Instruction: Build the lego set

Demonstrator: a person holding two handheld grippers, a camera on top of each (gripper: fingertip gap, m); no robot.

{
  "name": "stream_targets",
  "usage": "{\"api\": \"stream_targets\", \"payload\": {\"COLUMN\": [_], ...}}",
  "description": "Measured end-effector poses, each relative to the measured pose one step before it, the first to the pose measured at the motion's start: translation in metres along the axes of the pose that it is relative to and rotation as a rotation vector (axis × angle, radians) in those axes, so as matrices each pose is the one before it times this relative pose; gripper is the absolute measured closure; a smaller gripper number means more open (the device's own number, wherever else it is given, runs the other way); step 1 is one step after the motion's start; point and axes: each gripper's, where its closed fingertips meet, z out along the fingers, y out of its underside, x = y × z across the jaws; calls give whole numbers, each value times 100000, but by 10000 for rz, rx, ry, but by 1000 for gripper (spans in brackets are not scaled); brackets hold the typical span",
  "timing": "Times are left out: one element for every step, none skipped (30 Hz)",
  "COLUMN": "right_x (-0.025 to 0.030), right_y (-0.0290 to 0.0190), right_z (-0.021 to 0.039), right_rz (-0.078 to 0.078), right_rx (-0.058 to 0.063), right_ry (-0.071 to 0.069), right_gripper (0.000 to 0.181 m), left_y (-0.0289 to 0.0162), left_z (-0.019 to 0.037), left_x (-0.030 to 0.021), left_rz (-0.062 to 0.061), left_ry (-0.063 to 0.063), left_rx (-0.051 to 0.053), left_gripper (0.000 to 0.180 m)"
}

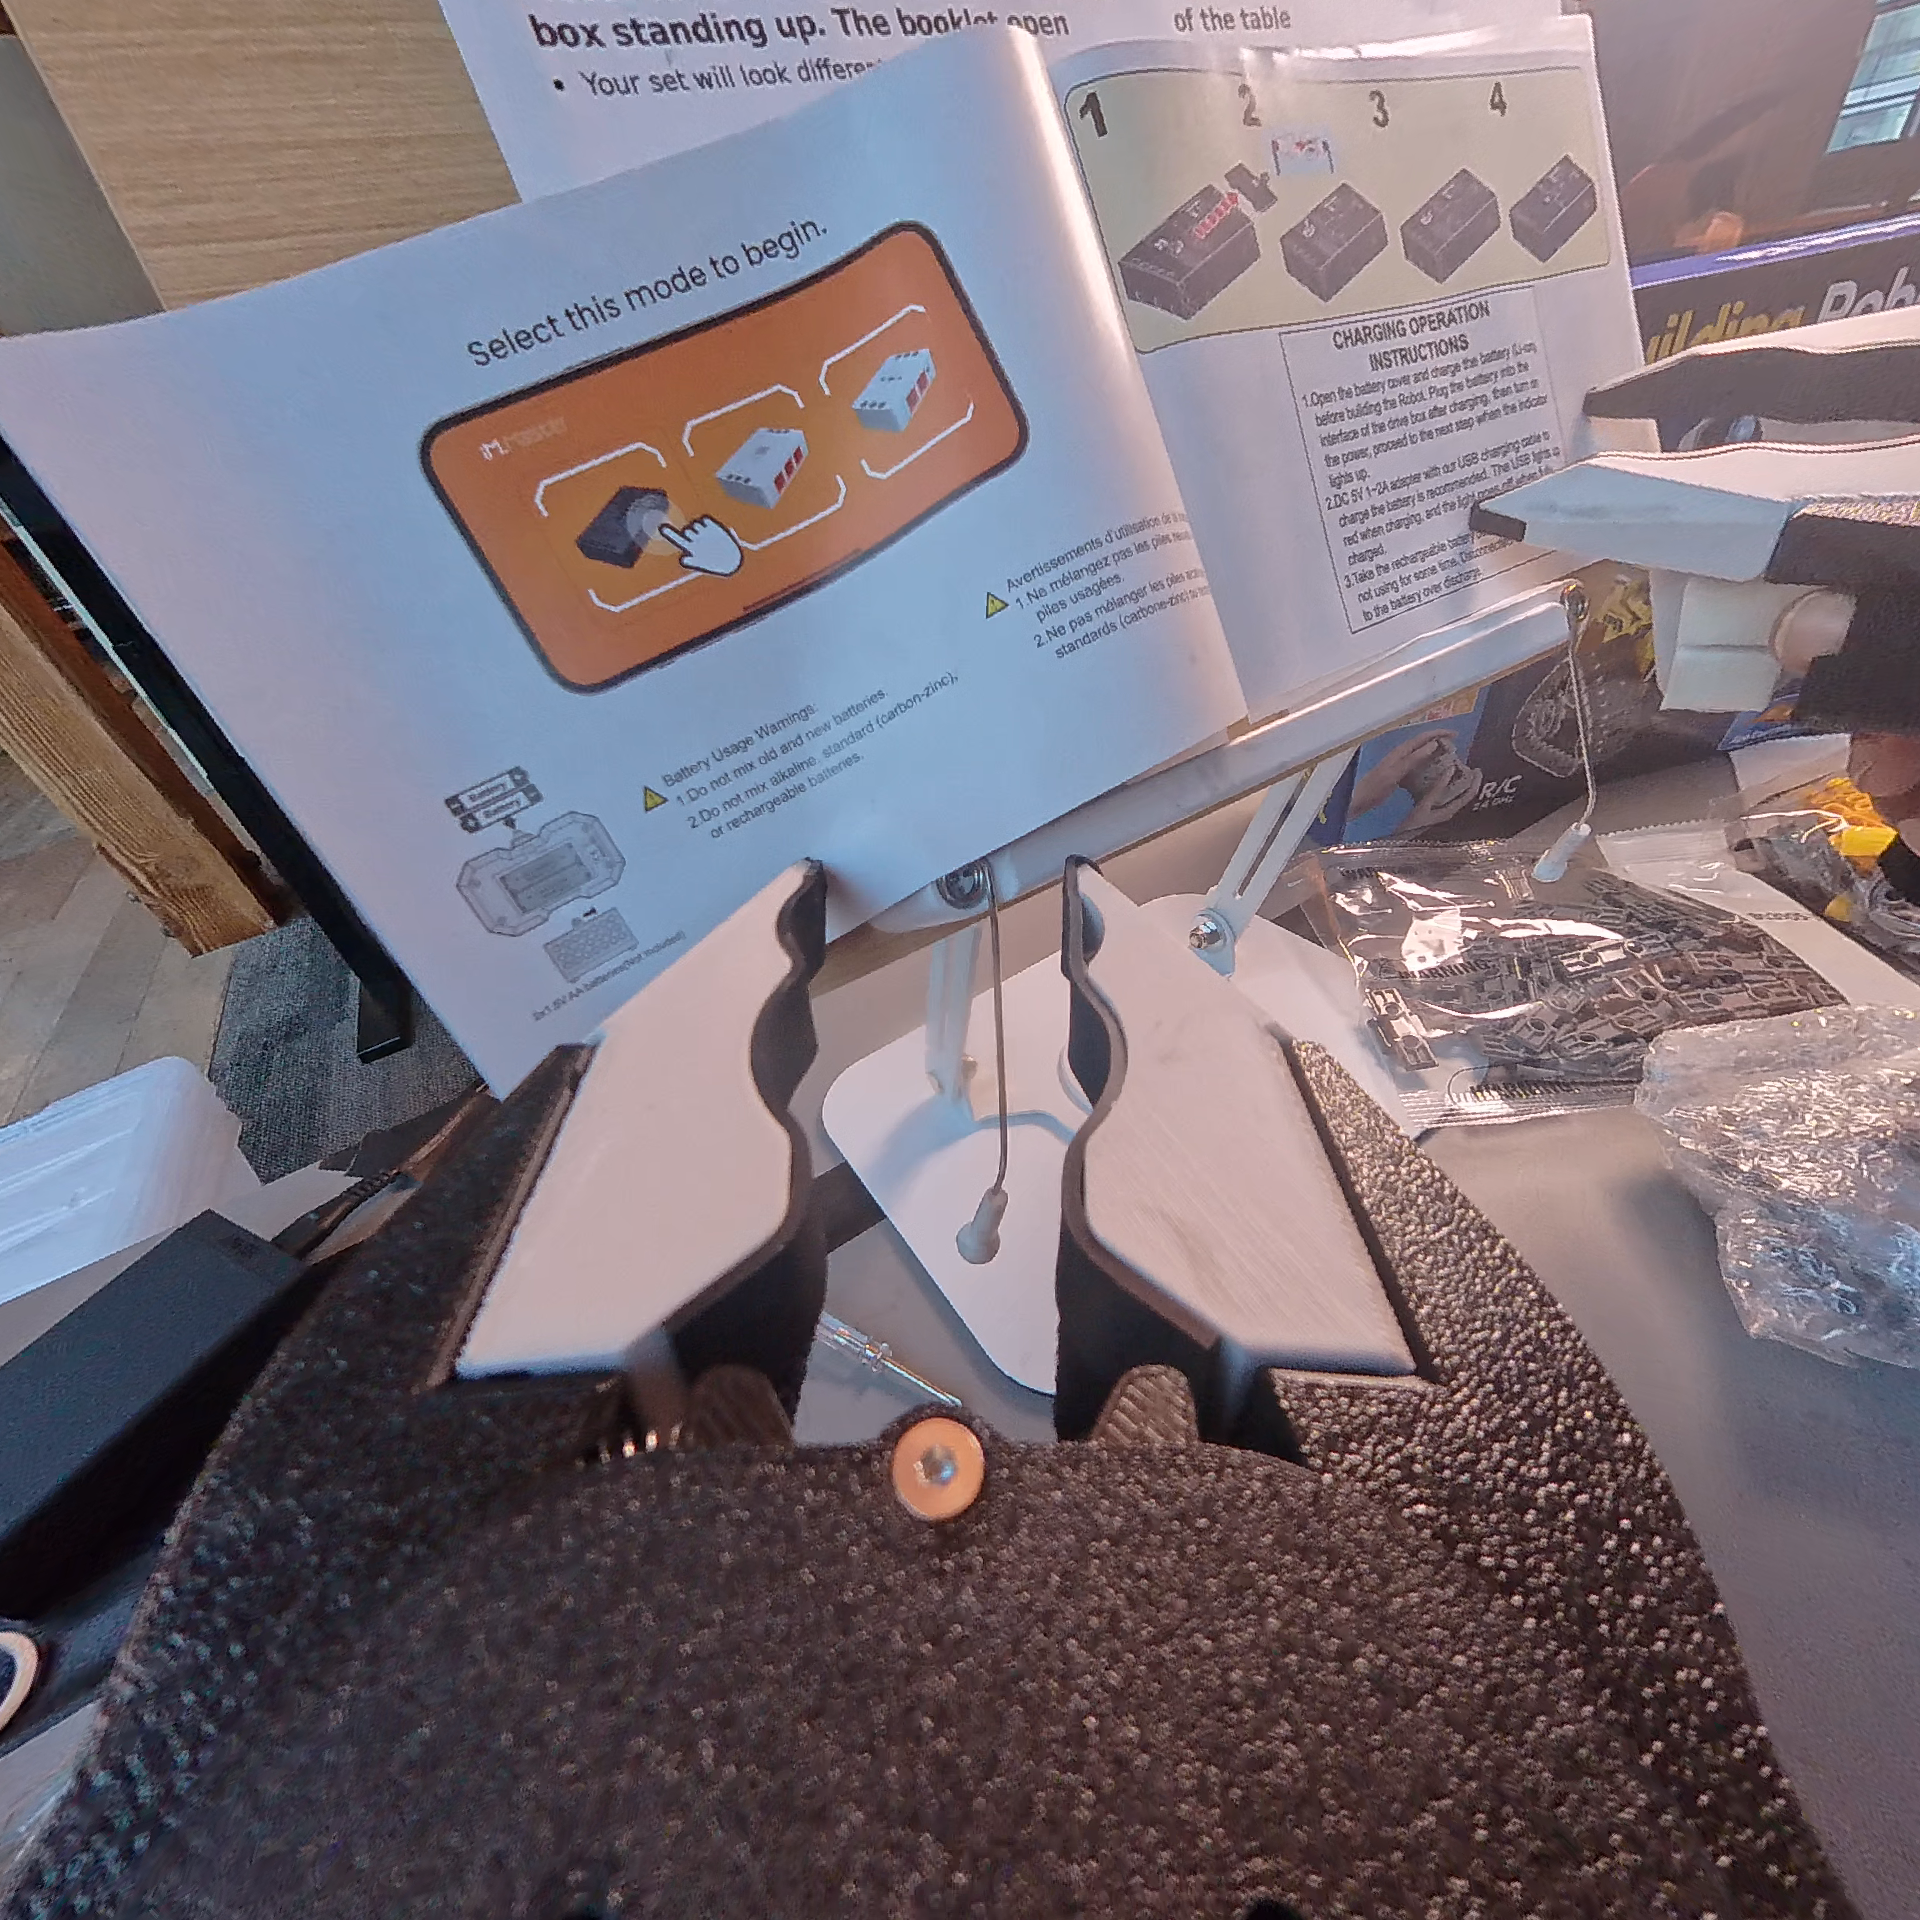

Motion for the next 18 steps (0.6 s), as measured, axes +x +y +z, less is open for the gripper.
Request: {"api": "stream_targets", "payload": {"right_x": [-71, -46, 86, 139, 147, 224, 525, 569, 428, 118, -309, -225, 2, -98, -129, -124, -163, -277], "right_y": [6, -17, -54, -32, -84, -311, -547, -573, -483, -116, 325, 338, -18, 114, -24, -7, -21, 37], "right_z": [-5, -27, -86, -75, -64, -65, -72, -12, 130, 309, 430, 405, 142, 47, -20, -54, -96, -137], "right_rz": [-27, -13, -9, 20, 21, 15, 25, 34, 76, 73, 14, -85, -294, -191, -16, 0, -59, -62], "right_rx": [-3, -3, 24, 0, -11, 119, 215, 187, 102, -119, -325, -218, 25, -74, 15, 24, 72, 65], "right_ry": [-43, -66, -29, -23, -60, -28, 142, 153, 71, -92, -277, -99, 138, 64, 25, 18, 0, -79], "right_gripper": [128, 135, 150, 160, 163, 157, 143, 130, 116, 105, 100, 96, 97, 102, 105, 108, 116, 135], "left_y": [-5, -5, 0, 2, -14, -8, 9, 12, 7, 19, 3, 1, 24, 41, 22, 10, 0, -9], "left_z": [-7, -16, -19, -20, -8, 3, 11, 4, 7, 6, 3, 4, 4, -4, -13, -11, -6, 9], "left_x": [-10, -13, -1, -5, -5, 3, 0, 18, 12, 22, 9, 10, -24, -32, -20, -4, -1, 16], "left_rz": [0, -4, -1, 0, 0, 0, -2, 0, 4, 6, 10, 12, 8, 3, -8, -22, -22, -7], "left_ry": [0, 2, 5, 3, -3, -5, -2, -3, -6, -5, -3, -2, -7, -1, 9, 12, 7, 0], "left_rx": [5, 6, 2, 1, 3, 5, 0, 4, 7, 5, 3, 5, -9, -20, -4, 12, 18, 12], "left_gripper": [134, 134, 135, 135, 135, 135, 135, 135, 135, 135, 134, 134, 134, 134, 134, 135, 135, 135]}}
